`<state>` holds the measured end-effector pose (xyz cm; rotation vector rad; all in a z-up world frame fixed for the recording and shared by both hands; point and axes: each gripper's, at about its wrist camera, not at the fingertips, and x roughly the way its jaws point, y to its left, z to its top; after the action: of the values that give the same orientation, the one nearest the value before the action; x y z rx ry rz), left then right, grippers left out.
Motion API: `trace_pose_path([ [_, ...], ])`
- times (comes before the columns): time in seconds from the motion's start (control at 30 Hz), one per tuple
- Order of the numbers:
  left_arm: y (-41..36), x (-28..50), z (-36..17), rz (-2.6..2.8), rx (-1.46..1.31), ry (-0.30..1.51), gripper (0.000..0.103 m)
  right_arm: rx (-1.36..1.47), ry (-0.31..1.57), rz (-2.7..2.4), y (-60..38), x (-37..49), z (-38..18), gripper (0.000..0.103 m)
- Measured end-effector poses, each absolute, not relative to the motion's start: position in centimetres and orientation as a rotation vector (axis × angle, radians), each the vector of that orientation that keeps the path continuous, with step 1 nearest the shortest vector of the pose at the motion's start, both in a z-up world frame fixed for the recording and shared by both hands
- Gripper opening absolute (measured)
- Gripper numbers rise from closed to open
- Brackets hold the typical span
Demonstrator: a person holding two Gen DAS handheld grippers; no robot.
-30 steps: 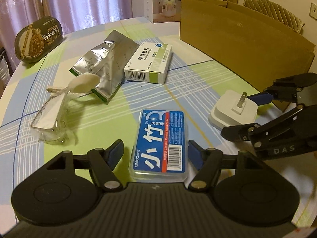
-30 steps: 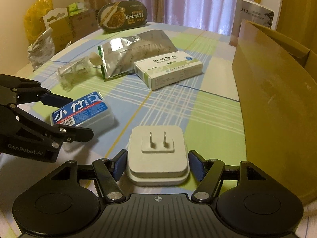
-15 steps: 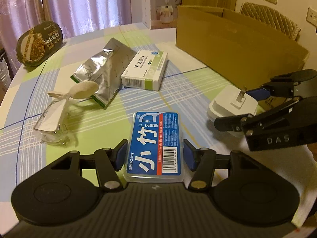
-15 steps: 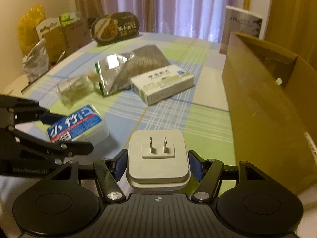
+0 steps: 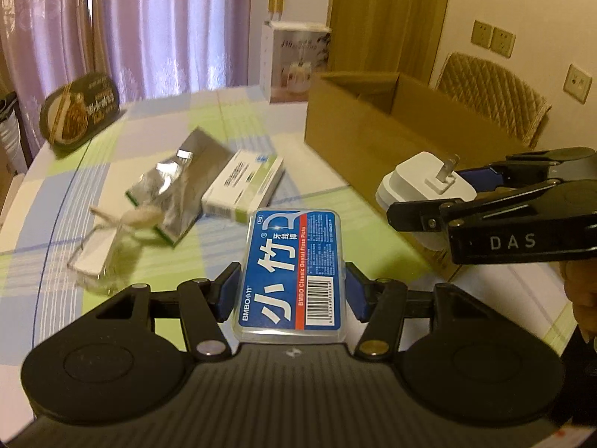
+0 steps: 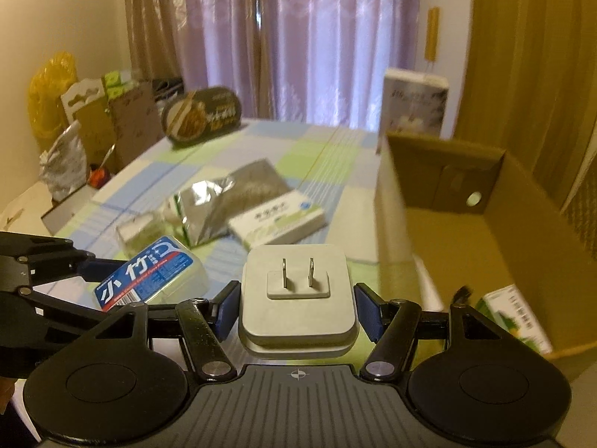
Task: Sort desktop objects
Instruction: 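Carry the plug adapter in the right tool while the left tool carries the blue box to the cardboard box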
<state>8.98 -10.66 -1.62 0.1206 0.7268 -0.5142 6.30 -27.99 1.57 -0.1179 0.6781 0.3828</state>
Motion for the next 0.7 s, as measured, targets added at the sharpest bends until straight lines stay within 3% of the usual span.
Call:
trace_pose_path([
  [0.7,-21.8,8.3,4.4,-0.666,0.184,0.635,0.053,-0.052,0.565,0.201,-39.9,7.1,6.7,0.062],
])
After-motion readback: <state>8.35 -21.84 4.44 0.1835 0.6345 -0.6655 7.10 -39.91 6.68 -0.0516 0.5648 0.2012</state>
